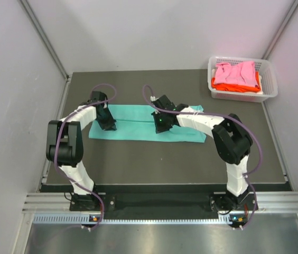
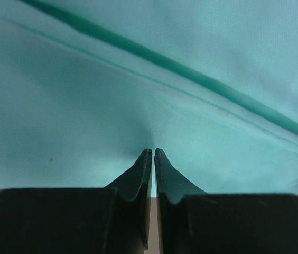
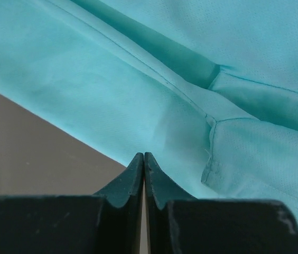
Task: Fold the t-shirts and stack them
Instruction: Fold the tshirt
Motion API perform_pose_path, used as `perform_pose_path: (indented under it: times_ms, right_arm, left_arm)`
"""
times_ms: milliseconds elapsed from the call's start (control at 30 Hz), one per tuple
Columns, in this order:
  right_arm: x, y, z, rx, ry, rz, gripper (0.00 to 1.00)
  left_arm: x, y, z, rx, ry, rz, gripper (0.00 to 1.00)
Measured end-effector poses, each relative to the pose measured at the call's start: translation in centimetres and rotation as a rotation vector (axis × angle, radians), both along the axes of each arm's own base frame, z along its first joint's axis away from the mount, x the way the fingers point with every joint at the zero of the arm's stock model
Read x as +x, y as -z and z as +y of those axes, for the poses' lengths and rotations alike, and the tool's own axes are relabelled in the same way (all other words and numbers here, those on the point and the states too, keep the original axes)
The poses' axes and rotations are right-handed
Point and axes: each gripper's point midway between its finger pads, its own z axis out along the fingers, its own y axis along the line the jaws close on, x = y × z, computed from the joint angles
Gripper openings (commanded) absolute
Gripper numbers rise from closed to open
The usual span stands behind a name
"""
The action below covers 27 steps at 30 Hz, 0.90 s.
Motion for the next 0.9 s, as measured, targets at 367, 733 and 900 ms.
perform_pose_path:
  times_ms: [367,733,900]
  right_arm:
    - [3.9,1.5,0.3,-0.006,0.051,-0.005,0.02]
    - [8.2,2.5,0.4,-0.012,0.092,-0.020,0.05]
    - [7.9,2.8,0.1,-0.033,0.080,-0.013,0.08]
  left_arm:
    - [1.7,0.1,0.6,0.036,0.014,-0.011,0.10]
    - [1.1,0.3,1.2,0.062,0.024,0.014,0.12]
    - [0.8,0.1,1.1,0.058,0.023,0.018,0.13]
